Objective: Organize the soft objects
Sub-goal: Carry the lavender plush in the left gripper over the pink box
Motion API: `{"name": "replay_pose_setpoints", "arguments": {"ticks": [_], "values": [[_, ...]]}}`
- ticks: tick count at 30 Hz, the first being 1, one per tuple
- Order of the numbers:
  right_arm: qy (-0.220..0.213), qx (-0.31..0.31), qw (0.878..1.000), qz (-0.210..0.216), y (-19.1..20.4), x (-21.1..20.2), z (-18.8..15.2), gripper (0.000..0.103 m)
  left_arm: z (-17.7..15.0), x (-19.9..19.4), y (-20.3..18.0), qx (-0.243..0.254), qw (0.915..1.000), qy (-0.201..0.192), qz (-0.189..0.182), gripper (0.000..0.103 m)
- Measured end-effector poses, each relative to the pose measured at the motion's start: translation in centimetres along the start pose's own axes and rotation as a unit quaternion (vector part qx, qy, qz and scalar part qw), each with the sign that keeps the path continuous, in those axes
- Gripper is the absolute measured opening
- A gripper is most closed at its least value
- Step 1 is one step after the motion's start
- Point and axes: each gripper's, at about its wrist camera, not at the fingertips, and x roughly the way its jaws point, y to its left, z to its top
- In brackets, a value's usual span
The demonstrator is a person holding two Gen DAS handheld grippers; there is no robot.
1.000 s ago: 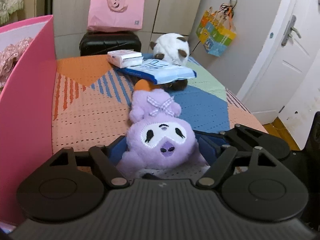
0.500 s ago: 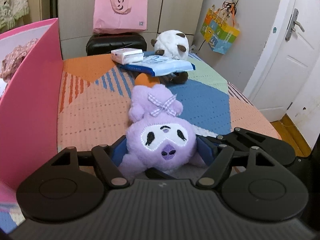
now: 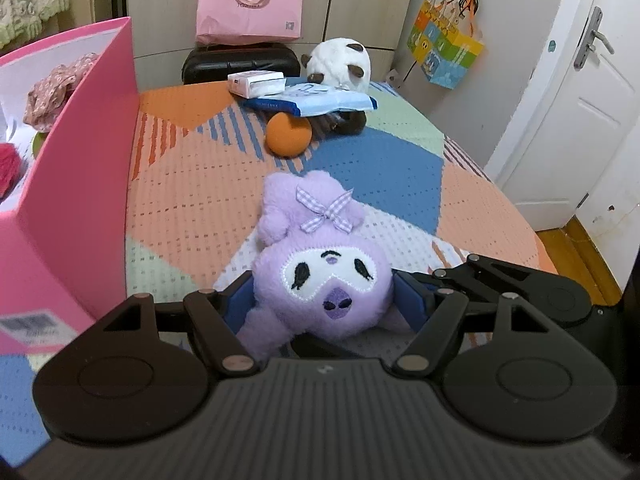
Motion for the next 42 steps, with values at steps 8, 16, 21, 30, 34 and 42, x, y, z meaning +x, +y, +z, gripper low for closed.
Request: {"name": "replay_pose_setpoints", "arguments": {"ticks": [8,16,21,30,34,42], "values": [[0.023,0.049,0.998,0.04,-0.2,-2.0,0.1,0.061,-1.4,-2.7,-0.6,-0.008,1.0,-0.001,-0.004,0.073],[0.052,0.049,0.994,0.079,1.0,-4.1,1.3,0.06,-2.4,-6.4,0.1,-0.032,0.9993,0.004,-0.02,0.071],[0.065,0.028,0.993,0.093,3.1,-5.3,2.4,0.059,-2.7,-9.1,1.1,-0.048,0.9984,0.009,-0.028,0.071],[0.058,-0.024,0.99,0.125,7.3,-7.0,5.0,0.059,-3.4,-15.1,3.4,-0.063,0.9974,-0.027,-0.022,0.07],[0.048,-0.03,0.988,0.142,8.6,-7.2,6.5,0.059,-2.7,-17.3,4.0,-0.055,0.997,-0.054,-0.008,0.07],[0.007,-0.055,0.989,0.138,10.5,-6.1,9.6,0.061,-0.4,-18.4,6.9,-0.052,0.9945,-0.091,-0.004,0.071]]}}
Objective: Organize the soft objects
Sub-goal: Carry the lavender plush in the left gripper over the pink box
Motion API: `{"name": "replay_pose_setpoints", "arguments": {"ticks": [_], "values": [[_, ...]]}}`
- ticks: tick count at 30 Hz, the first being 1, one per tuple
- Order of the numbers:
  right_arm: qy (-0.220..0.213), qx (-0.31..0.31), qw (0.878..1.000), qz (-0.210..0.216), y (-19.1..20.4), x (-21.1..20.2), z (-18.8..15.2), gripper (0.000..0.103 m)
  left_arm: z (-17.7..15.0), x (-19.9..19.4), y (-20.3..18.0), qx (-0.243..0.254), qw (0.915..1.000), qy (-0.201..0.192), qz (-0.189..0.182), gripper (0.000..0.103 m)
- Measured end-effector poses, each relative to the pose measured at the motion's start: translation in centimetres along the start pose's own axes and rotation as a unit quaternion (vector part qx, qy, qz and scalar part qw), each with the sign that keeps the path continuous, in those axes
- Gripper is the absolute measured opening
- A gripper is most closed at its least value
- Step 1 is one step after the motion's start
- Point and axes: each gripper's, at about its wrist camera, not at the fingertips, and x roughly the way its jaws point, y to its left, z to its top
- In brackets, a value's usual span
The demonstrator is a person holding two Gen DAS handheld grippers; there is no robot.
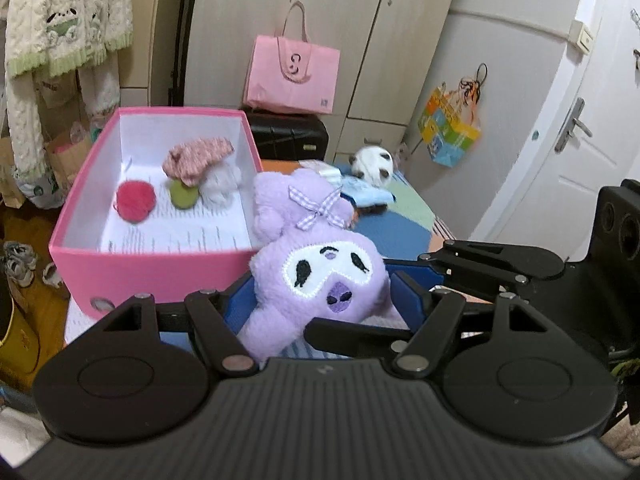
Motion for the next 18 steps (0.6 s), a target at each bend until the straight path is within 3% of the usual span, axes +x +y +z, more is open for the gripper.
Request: {"name": "replay_pose_setpoints", "arguments": {"ticks": [10,18], "values": [[-0.007,0.001,1.0,-0.01,-1.3,5.1,4.2,0.06,4.4,3.0,5.4,-0.029,0.9995,-0.012,0.004,0.071],[0.027,0.021,0.999,-0.01,-3.4,11.2,6.1,0.06,6.9,8.4,10.7,-0.078,0.9962,0.037,0.006,0.071]]}}
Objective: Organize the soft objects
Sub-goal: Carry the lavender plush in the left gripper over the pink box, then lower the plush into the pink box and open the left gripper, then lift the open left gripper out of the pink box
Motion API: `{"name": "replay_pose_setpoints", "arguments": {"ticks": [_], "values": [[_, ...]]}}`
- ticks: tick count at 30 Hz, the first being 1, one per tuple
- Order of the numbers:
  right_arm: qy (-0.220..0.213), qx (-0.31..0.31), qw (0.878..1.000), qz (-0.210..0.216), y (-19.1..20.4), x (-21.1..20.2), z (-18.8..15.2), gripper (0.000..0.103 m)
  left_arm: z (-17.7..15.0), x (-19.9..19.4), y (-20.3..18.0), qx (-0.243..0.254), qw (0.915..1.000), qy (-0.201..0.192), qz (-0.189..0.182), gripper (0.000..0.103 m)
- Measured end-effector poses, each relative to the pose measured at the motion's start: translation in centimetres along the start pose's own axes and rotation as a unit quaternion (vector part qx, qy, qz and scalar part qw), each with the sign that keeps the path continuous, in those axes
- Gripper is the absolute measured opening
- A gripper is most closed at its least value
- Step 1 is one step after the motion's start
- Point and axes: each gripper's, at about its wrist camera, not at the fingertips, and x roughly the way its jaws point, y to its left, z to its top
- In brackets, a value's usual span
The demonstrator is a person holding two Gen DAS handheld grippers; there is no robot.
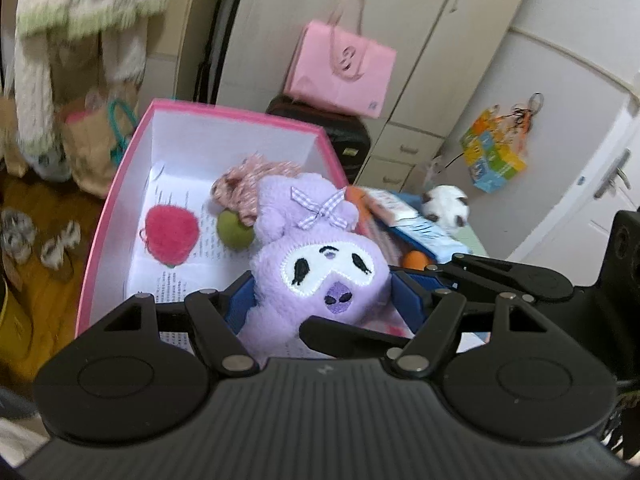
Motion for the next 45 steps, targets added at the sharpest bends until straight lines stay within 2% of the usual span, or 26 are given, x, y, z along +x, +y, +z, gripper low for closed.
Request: {"name": "replay_pose_setpoints", "arguments": {"ticks": [5,8,13,17,23,26,30,45], "values": [[0.053,-0.001,0.999,-0.001,-0.8,3.8,1.1,0.06,0.9,3.0,2.4,-0.022,0.9989,0.041,-0.005,0.07],[0.081,-0.001,0.997,-0.001,-1.3,5.4,1.3,0.06,1.1,4.2,3.2,-0.032,0.9982,0.051,-0.007,0.07],[0.109,-0.026,0.994,-0.02,-1.2,6.5,1.8,0.06,1.6,5.6,3.9,-0.053,0.9961,0.068,-0.02,0.071],[0.13,-0.063,0.989,-0.039,-0.6,7.1,2.0,0.06,1.5,6.4,3.8,-0.047,0.9956,0.08,-0.01,0.072],[0.122,-0.115,0.985,-0.049,-0.3,6.8,1.7,0.059,1.3,6.3,3.6,-0.036,0.9963,0.077,0.015,0.079],[0.113,-0.127,0.983,-0.067,-0.2,6.3,1.6,0.06,1.1,5.2,3.1,-0.018,0.9976,0.057,0.035,0.081],[0.104,-0.122,0.985,-0.058,0.1,4.8,1.5,0.061,0.9,2.6,2.0,0.013,0.9981,0.027,0.053,0.081],[0.057,-0.145,0.986,-0.067,2.2,-3.9,1.1,0.064,-1.5,-6.4,-4.7,0.093,0.9937,-0.011,0.06,0.082]]}}
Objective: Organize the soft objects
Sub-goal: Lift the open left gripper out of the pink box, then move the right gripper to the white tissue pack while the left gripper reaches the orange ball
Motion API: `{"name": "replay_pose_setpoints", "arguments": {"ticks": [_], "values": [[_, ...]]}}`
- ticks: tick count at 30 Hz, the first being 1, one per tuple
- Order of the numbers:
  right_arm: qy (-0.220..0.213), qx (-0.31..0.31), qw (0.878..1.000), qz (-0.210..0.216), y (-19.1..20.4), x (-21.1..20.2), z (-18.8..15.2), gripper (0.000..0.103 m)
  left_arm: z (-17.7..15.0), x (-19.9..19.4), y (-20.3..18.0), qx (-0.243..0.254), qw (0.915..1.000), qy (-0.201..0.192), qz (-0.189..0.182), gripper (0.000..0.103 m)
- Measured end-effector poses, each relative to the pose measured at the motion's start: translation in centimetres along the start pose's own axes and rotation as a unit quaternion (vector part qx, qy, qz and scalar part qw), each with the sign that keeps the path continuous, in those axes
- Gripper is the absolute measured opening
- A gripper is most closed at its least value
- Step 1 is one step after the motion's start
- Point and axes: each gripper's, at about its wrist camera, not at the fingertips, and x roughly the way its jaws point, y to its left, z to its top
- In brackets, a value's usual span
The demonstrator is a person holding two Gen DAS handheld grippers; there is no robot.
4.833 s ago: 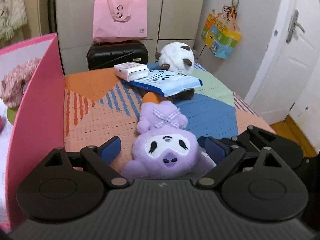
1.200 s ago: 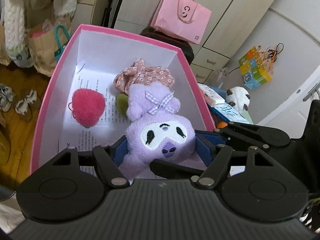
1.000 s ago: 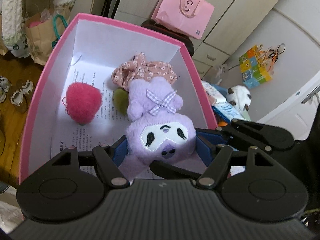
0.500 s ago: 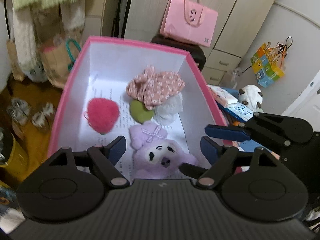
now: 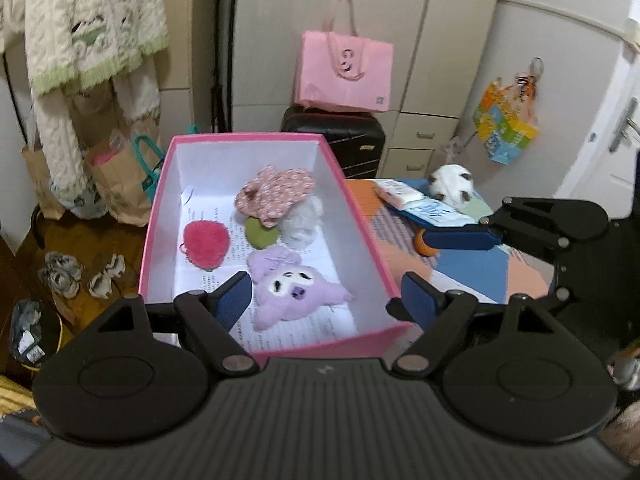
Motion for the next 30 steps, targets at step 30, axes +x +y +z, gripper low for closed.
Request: {"name": "replay_pose_setpoints", "arguments": {"ticks": [30], "values": [[-0.044,0.11,0.993,-0.023,-10.3,-11.2,-10.5,0.075,0.2,5.0,-14.3,0.057,0.9873,-0.002,-0.148,0.087]]}}
